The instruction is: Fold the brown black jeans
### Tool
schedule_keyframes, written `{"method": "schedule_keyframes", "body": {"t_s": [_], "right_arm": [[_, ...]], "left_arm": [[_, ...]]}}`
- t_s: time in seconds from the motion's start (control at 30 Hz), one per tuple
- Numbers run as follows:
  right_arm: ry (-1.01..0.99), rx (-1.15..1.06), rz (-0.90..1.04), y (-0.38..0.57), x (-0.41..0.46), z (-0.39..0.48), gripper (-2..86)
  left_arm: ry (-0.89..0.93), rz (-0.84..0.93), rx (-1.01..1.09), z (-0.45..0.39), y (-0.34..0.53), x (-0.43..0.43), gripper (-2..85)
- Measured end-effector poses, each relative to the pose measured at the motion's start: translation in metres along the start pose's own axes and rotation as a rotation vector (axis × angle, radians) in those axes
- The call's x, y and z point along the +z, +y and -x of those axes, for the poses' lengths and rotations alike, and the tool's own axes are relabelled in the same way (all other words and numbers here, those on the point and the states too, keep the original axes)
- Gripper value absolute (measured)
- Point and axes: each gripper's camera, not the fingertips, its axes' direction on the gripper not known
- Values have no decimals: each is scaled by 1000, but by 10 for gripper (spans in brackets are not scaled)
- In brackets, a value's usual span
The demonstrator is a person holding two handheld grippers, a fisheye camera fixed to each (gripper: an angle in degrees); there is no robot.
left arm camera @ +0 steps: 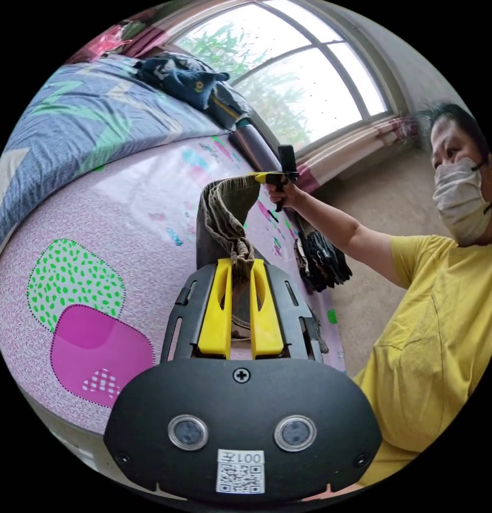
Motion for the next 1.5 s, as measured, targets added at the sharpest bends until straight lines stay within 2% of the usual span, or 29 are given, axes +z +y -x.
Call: {"method": "schedule_keyframes", "body": {"t_s": [0.23, 0.47, 0.83, 1.0, 1.2, 1.4, 1.5], "right_arm": [[48, -2, -55, 75, -54, 90, 66], [95, 49, -69, 158, -77, 148, 66], [144, 278, 44, 265, -19, 133, 67], [124, 341, 63, 272, -20, 132, 77], [208, 341, 154, 253, -36, 156, 77], [269, 293, 45, 232, -60, 187, 60], [288, 218, 49, 213, -46, 205, 35]], "left_arm": [[87, 62, 154, -56, 41, 49, 13], [137, 192, 230, -97, 111, 143, 14], [142, 473, 154, -31, 192, 289, 16], [117, 539, 237, -15, 209, 317, 27], [88, 586, 359, -3, 225, 324, 33], [63, 606, 470, 10, 236, 324, 22], [76, 558, 534, 7, 238, 319, 9]]}}
